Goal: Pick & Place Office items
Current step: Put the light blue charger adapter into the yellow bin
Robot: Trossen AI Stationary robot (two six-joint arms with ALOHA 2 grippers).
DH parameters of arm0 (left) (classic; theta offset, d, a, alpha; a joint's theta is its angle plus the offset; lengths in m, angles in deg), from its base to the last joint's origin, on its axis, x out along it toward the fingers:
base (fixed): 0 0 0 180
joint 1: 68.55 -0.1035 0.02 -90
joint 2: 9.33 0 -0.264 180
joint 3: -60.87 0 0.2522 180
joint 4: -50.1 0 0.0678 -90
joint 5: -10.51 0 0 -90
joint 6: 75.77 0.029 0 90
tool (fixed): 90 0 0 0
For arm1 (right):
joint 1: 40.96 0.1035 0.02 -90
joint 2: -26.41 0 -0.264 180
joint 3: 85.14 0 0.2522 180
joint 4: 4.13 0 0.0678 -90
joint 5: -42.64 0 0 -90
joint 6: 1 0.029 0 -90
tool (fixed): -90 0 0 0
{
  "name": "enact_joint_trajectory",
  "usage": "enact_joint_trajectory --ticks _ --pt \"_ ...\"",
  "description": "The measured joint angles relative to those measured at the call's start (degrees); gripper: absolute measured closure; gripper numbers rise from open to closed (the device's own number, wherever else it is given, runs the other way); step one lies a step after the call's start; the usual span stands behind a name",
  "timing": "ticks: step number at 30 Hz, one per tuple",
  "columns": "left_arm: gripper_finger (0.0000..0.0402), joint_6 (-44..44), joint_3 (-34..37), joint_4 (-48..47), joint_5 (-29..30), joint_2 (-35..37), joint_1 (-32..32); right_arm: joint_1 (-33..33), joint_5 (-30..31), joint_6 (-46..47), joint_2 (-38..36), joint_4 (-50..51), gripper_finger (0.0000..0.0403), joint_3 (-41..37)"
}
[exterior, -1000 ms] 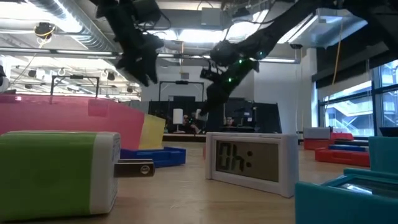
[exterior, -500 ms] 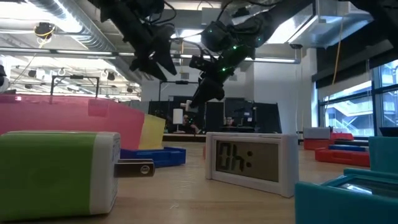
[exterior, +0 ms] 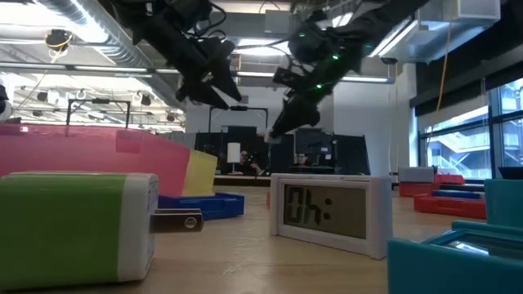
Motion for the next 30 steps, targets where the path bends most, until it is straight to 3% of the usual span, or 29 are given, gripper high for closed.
enact_joint_trajectory --ticks 5,9,13,19,30 --pt "0.0171 -2.19 0.02 5.78 -1.24 -1.38 1.36 1.13 2.31 -1.58 -5.89 -19.87 0.0273 -13.44" --pt "0.0173 -2.81 0.02 12.36 -3.00 -4.54 3.67 3.37 2.27 -4.99 -7.25 -33.09 0.0271 -19.34" --pt "0.0175 -3.72 0.09 16.11 -1.28 -6.53 5.13 5.56 3.44 -7.47 -7.21 -33.99 0.0271 -20.26" --pt "0.0176 -5.68 0.09 14.94 6.22 -6.96 6.01 8.13 10.87 -11.24 -7.21 -34.41 0.0271 -20.24" --pt "0.0176 -6.75 0.08 16.30 -0.24 -7.58 6.27 10.07 11.36 -15.16 -7.21 -39.09 0.0271 -20.22"
